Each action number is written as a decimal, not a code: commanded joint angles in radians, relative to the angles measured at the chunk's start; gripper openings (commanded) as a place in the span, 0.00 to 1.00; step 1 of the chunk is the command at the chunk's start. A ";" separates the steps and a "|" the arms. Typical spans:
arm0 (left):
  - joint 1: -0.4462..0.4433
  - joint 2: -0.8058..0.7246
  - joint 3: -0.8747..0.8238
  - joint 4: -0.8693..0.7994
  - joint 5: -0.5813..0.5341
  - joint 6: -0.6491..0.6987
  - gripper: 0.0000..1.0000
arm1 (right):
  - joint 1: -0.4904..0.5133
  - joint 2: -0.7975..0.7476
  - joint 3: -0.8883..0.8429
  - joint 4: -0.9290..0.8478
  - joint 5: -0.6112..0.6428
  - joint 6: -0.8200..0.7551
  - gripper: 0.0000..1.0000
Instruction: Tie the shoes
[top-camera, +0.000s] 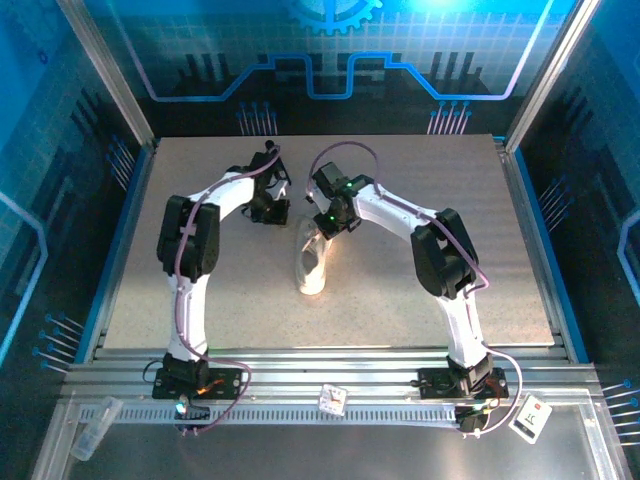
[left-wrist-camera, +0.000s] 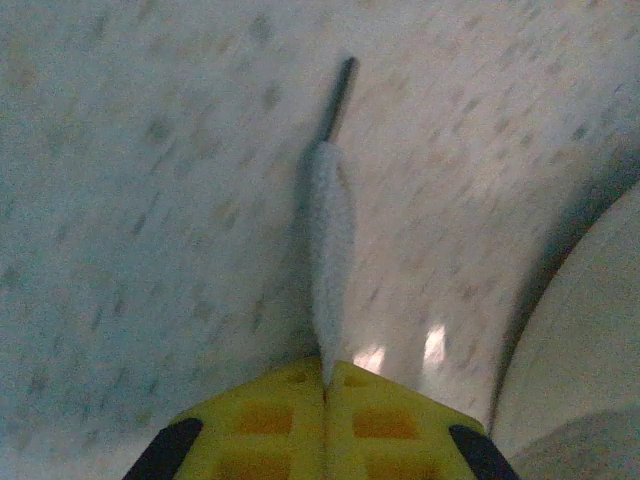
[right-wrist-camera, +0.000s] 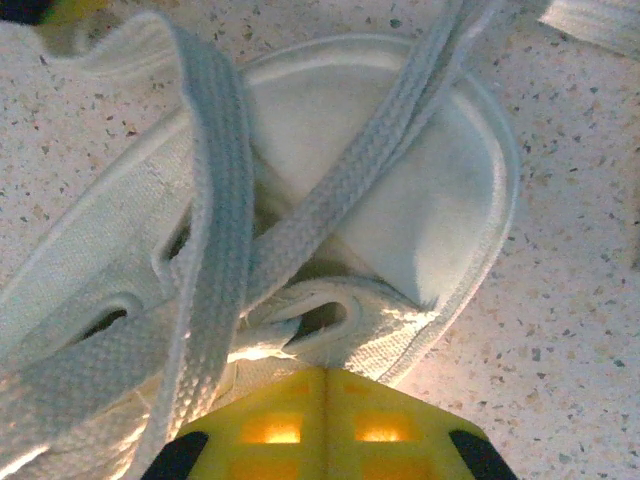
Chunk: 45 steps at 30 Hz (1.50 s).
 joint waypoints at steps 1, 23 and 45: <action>0.014 -0.112 -0.133 0.085 0.051 -0.096 0.04 | -0.007 -0.055 -0.021 -0.013 -0.026 0.034 0.04; 0.012 -0.506 -0.551 0.450 0.219 0.163 0.10 | 0.045 -0.330 -0.380 0.141 -0.199 0.320 0.37; 0.021 -0.406 -0.394 0.214 0.027 -0.132 0.30 | 0.088 -0.270 -0.421 0.155 -0.228 0.368 0.43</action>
